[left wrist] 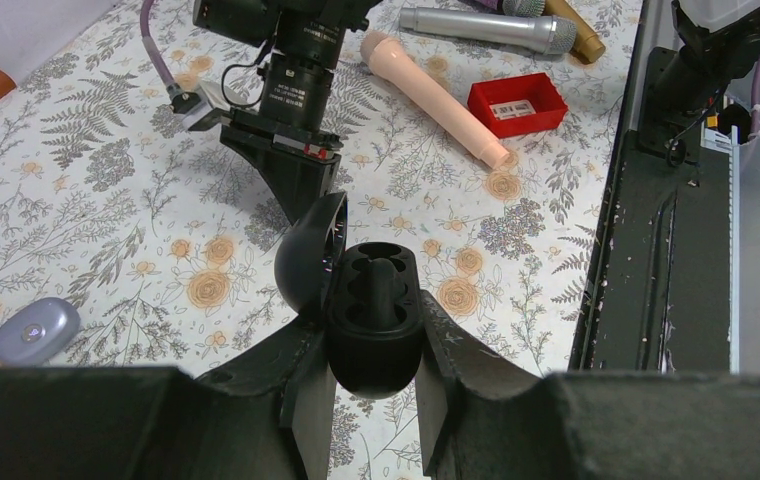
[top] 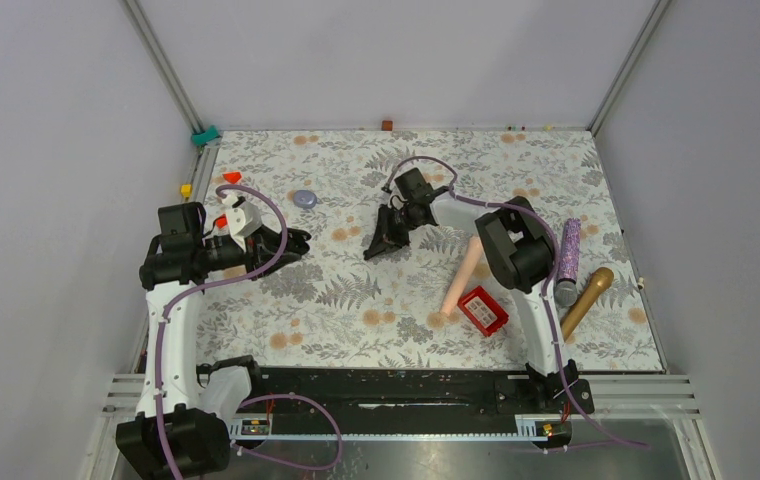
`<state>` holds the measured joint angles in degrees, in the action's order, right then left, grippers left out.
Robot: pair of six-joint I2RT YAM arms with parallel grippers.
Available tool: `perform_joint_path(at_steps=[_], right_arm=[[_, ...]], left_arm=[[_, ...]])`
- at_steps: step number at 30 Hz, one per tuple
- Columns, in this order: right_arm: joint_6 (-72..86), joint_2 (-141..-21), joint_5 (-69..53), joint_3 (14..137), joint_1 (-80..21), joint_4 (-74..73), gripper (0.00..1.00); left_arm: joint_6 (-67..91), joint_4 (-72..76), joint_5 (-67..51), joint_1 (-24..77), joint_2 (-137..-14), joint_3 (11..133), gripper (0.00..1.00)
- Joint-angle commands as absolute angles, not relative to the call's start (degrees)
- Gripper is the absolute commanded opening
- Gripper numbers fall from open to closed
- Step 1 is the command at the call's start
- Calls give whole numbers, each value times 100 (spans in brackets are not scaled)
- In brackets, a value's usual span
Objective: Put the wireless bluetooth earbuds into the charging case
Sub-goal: Pick up the earbud from the center of the board.
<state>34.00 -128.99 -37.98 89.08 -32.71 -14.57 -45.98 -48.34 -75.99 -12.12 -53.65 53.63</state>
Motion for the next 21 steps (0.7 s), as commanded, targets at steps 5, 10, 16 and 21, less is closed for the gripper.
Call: perform_joint_path(at_steps=[5,10,16,21], right_arm=[[2863,-12010,-3950,9066,-3327,-1456,12],[2305,-11485,-3946,9229,-3294,-1731,12],[1549,-10603,-3849,9390,-3285,-2094,13],[906,-9890,-3769,9387,-3283,-2343,13]], left_arm=[[-4645,-4695,-7932,-1252,-5274,5309,0],[-4649,-4694,-7943,-1259,-5278,5303,0],[-4634,-4700,-7945,-1259,-5273,5309,0],[-4644,-4702,-7956,-1265,-5228,5290,0]])
